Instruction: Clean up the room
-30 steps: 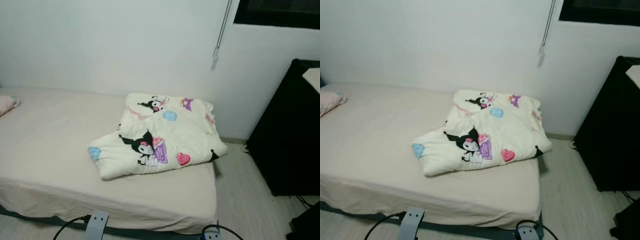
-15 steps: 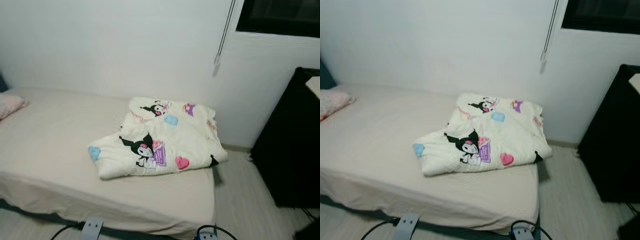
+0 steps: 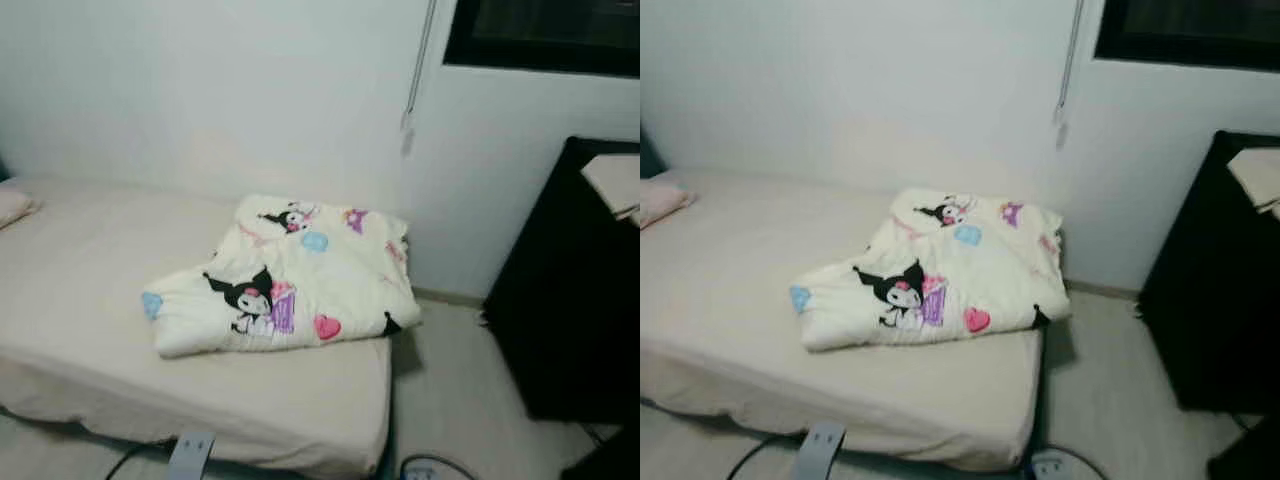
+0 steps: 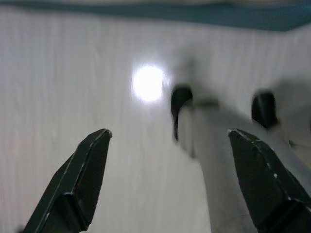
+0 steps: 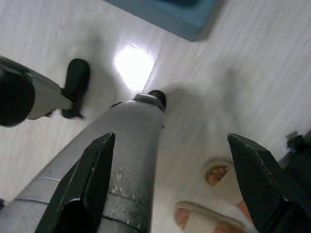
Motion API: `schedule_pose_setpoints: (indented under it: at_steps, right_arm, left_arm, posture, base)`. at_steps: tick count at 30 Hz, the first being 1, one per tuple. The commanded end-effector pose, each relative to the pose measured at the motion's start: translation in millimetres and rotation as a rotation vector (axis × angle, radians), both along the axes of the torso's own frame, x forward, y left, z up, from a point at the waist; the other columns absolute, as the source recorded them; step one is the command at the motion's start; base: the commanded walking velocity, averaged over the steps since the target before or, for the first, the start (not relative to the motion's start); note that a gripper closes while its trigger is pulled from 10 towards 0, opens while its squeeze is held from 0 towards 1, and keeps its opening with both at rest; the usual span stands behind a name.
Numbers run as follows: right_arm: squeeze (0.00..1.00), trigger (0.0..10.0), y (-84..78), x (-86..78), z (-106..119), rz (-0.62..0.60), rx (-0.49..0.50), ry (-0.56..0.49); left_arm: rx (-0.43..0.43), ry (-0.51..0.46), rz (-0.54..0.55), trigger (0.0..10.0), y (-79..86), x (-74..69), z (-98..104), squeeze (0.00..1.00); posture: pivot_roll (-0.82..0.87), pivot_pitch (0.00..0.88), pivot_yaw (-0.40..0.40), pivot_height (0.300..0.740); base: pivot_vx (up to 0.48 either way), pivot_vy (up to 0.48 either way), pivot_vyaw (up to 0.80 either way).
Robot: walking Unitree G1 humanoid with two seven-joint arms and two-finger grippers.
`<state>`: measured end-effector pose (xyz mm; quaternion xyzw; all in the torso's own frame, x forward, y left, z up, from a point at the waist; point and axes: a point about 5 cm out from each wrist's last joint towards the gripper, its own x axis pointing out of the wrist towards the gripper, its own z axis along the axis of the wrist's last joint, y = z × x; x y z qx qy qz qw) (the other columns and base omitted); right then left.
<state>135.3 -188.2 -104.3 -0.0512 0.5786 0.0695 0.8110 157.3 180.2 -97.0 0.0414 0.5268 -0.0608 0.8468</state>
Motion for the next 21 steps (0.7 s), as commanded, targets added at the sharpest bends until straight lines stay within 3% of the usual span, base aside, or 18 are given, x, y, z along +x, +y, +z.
schedule_pose_setpoints:
  at_steps: [1, 6, 21]
  right_arm:
    - [0.00, 10.0, 3.1, -10.9, -4, 0.012, -0.007, 0.044]
    - [0.00, 10.0, -0.7, -13.1, -4, -0.015, -0.029, 0.043]
    - [0.00, 10.0, -4.9, -23.2, -7, 0.040, -0.036, 0.067]
  left_arm:
    - [0.011, -0.010, -0.012, 10.0, 2.1, 3.8, 2, 0.00]
    - [0.012, -0.007, -0.021, 10.0, 0.7, 3.4, 1, 0.00]
    - [0.011, -0.009, -0.033, 10.0, -1.7, 5.2, 2, 0.00]
  posture:
    - [0.01, 0.000, -0.016, 0.740]
    - [0.01, 0.000, -0.015, 0.740]
    - [-0.01, 0.000, -0.025, 0.740]
  base:
    - [0.000, -0.401, 0.76]
    - [0.000, -0.404, 0.32]
    - [0.000, -0.401, 0.71]
